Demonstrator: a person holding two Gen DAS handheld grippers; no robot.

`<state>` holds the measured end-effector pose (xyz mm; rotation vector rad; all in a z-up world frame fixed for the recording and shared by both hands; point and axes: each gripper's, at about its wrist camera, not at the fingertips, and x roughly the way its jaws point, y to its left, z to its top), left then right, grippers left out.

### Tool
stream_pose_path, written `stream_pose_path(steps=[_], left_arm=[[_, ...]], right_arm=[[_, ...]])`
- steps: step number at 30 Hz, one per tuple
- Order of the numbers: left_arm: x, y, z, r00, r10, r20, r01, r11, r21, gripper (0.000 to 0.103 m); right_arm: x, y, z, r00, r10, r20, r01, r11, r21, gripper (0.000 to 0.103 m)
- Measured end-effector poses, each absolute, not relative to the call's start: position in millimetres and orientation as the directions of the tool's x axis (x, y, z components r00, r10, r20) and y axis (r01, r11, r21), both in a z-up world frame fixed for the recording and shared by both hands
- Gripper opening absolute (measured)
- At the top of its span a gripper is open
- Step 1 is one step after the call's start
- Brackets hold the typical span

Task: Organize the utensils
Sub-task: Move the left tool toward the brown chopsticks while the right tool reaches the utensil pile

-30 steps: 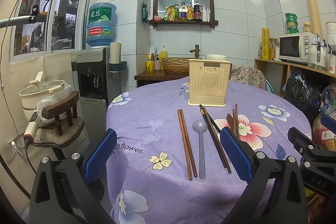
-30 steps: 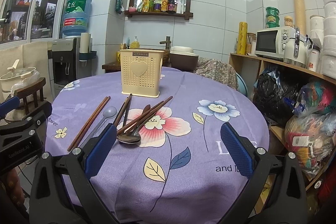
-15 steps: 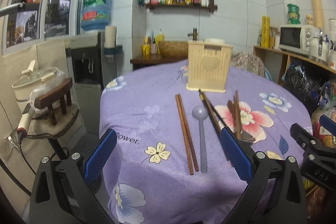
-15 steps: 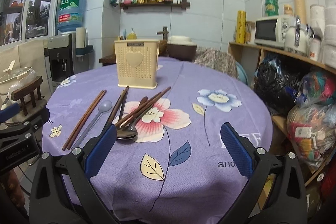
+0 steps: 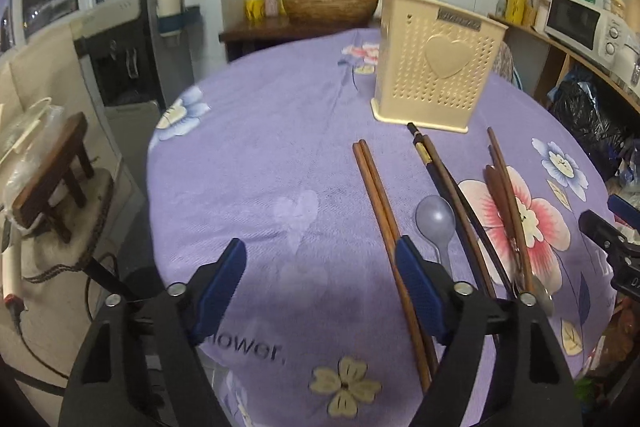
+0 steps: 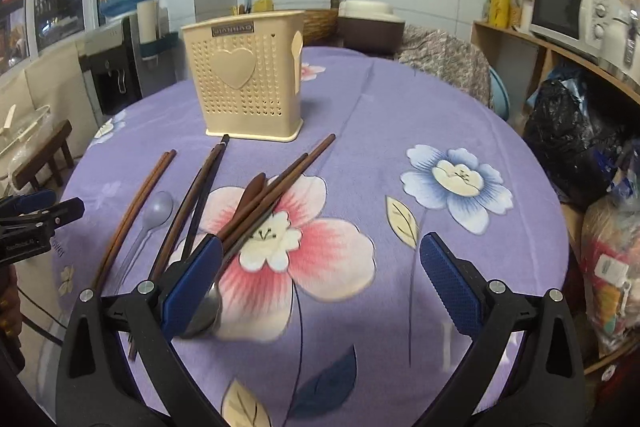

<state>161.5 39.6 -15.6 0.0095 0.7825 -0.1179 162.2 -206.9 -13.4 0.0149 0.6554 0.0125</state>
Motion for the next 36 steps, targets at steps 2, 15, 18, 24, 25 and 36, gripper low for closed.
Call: stream_pose_path(steps=[2,15,18,24,25,36], left_arm=[[171.3,35.5,-17.5,0.689,-0.108,-0.717,0.124,0.992,-0.030,0.071],[195.5,21.2,-28.8,0.642,-0.075,-0.763,0.130,0.991,0.011,0.067],[197.3,22.1,-30.0,0.637,-0.074,-0.768,0.126,0.992,0.009,0.067],[199.6,25.5,-33.3,0.625,-0.082,-0.776,0.124,0.992,-0.004,0.067],[199.9,25.3,-33.5,0.624,-0.077,-0.778,0.125,0.992,0.001,0.067],[204.1,25.1,-30.1,0.631,-0.074,-0.773,0.108,0.994,-0.007,0.067]], right_arm=[[184.7,-201.8,-15.7,0.764,0.058,-0.642,-0.029,0.998,0.056,0.098],[238.5,-192.8,-43.4,0.654,-0.039,-0.756,0.036,0.999,-0.021,0.098],[240.8,-188.3,-44.2,0.651,-0.042,-0.758,0.031,0.999,-0.029,0.098],[244.6,-207.6,-44.5,0.617,-0.085,-0.782,0.041,0.996,-0.076,0.098],[244.4,-211.0,-43.7,0.613,-0.115,-0.782,0.052,0.993,-0.105,0.098],[245.3,-213.7,-39.0,0.626,-0.017,-0.780,0.045,0.999,0.014,0.095]])
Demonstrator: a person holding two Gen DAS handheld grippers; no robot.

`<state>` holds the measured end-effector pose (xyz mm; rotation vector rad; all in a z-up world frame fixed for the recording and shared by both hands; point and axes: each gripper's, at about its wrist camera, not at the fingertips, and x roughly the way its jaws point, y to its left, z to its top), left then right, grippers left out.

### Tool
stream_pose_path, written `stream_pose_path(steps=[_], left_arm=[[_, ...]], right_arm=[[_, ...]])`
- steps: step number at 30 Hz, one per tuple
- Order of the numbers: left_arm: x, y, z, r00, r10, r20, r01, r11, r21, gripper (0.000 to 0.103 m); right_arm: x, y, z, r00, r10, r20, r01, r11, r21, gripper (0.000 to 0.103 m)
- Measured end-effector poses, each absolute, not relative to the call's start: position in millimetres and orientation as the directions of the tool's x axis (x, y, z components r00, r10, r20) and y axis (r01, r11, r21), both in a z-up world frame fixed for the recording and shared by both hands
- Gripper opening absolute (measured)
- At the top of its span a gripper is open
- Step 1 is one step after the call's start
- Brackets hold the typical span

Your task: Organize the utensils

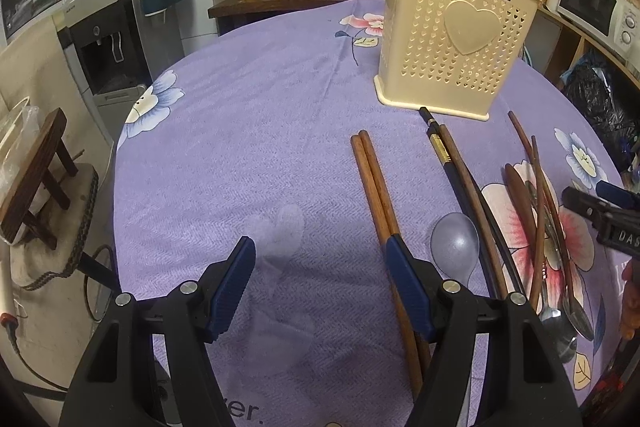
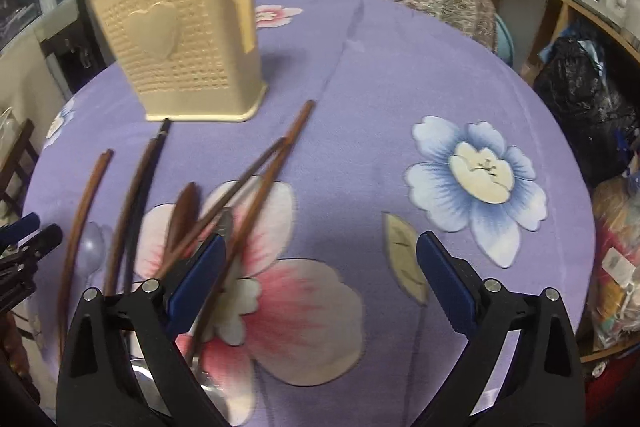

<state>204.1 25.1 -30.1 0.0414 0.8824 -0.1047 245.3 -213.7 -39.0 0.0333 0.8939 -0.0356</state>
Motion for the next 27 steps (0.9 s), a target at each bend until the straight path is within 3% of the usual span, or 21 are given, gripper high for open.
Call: stream_pose_path(steps=[4,10,14,17,27], left_arm=[[202.5,27.3,-26.8,0.639,-0.072,-0.765,0.101,0.995,-0.009,0.067],[204.6,31.0,-24.0,0.650,-0.066,-0.757,0.093,0.996,-0.008,0.067],[206.7,32.8,-25.5,0.643,-0.079,-0.762,0.092,0.995,-0.027,0.067],[206.0,32.5,-25.4,0.647,-0.079,-0.759,0.095,0.995,-0.022,0.067],[206.7,33.8,-25.9,0.646,-0.084,-0.759,0.100,0.995,-0.024,0.067]], right_arm=[[244.8,-211.0,-32.7,0.674,0.008,-0.739,0.072,0.994,0.077,0.083],[266.3,-231.5,-27.1,0.658,0.213,-0.722,0.080,0.934,0.349,0.044],[287.7,-238.2,-38.2,0.597,0.337,-0.728,0.125,0.858,0.499,0.029],[293.3,-238.7,-43.7,0.590,0.368,-0.719,0.145,0.828,0.542,0.021],[314.0,-235.5,-55.7,0.539,0.381,-0.751,0.204,0.806,0.555,0.018]])
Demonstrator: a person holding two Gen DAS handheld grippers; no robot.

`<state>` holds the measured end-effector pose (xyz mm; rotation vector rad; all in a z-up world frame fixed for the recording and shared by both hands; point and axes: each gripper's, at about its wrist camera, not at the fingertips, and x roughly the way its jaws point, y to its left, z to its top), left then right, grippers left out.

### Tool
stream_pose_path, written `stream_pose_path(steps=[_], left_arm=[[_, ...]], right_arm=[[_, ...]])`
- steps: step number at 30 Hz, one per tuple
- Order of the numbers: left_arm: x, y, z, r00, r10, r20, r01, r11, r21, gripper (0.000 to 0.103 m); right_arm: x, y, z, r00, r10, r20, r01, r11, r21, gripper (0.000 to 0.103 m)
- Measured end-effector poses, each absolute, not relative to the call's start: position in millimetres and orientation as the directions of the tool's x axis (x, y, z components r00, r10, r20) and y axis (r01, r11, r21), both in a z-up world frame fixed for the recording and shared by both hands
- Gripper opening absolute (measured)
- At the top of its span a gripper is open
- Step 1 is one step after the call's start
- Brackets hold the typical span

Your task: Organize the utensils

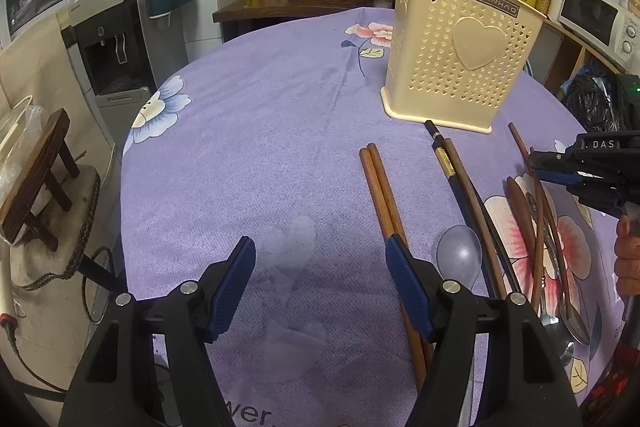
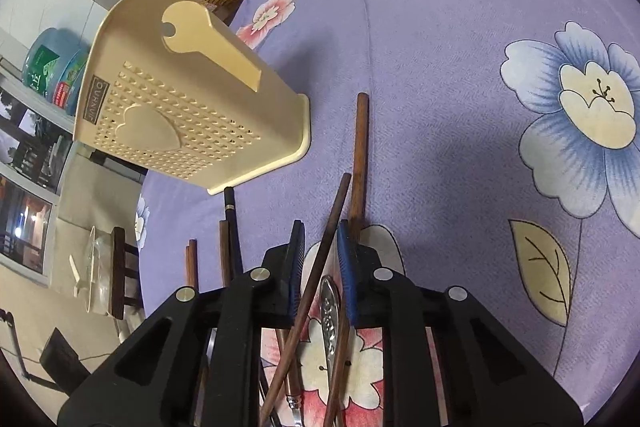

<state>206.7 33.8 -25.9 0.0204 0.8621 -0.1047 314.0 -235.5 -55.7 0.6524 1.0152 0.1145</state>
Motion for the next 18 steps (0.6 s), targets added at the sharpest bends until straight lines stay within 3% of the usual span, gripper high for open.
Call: stream_pose_path(steps=[4,9,18], left_arm=[[211.1,34.8,-28.0,0.634,-0.090,-0.768,0.096,0.995,-0.037,0.064],[222.0,32.1,-33.5,0.583,-0.152,-0.798,0.107,0.988,-0.110,0.047],[230.9,12.7,-38.2,0.565,-0.155,-0.811,0.129,0.987,-0.099,0.041]], right_arm=[[321.9,-233.2,-58.4,0.526,0.359,-0.771,0.209,0.824,0.526,0.012],[316.0,-229.0,-49.6,0.563,0.359,-0.744,0.164,0.834,0.526,0.011],[285.9,-211.9,-8.8,0.683,0.279,-0.675,0.041,0.908,0.417,0.012]])
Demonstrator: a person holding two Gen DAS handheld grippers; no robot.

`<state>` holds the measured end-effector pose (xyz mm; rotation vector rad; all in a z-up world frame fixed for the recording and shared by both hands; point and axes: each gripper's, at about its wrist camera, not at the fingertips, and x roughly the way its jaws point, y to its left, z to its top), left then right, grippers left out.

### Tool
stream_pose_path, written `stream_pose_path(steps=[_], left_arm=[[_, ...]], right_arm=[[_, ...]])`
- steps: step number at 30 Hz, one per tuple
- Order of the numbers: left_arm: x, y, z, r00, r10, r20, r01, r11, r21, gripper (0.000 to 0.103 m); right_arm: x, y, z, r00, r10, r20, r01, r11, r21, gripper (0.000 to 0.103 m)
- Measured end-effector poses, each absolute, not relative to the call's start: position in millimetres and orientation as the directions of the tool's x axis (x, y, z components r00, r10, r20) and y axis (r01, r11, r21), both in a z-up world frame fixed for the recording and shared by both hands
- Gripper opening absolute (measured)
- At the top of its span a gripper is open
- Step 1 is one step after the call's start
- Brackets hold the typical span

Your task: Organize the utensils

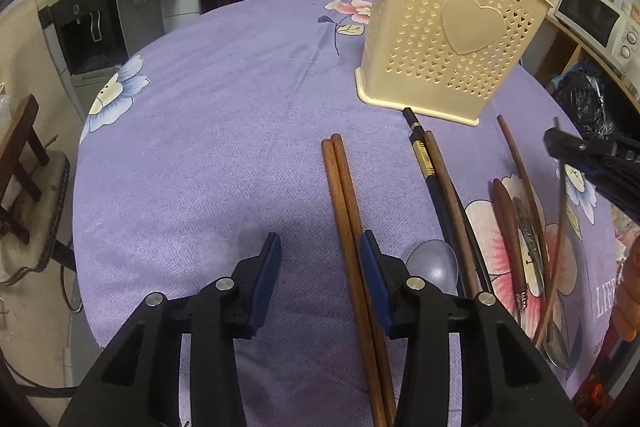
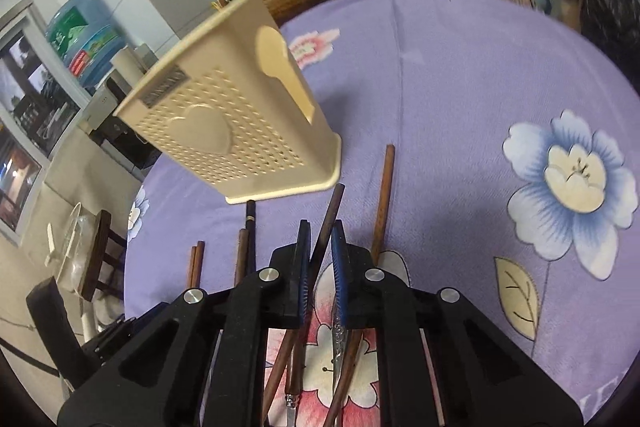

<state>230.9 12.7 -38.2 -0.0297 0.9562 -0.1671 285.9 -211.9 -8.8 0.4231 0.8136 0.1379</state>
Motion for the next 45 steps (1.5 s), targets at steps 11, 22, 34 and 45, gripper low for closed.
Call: stream_pose_path(steps=[11,22,34,45], left_arm=[[244.9,8.0,-38.6,0.550,-0.093,-0.830,0.126,0.992,-0.028,0.041],[289.7,0.8,-37.2,0.523,-0.061,-0.850,0.097,0.995,-0.011,0.009],[292.1,-7.4,-38.7,0.534,-0.037,-0.845,0.091,0.996,0.013,0.009],[295.2,-5.5,-39.0,0.537,-0.048,-0.842,0.083,0.997,-0.004,0.009]], right_arm=[[265.0,-192.2,28.6,0.743,0.281,-0.607,-0.065,0.933,0.353,0.011],[270.4,-191.1,42.3,0.736,0.332,-0.591,-0.096,0.914,0.394,0.011],[311.0,-187.8,-2.4,0.583,0.357,-0.730,0.000,0.898,0.439,0.061],[355.5,-182.5,-50.2,0.492,0.338,-0.802,0.132,0.882,0.453,0.019]])
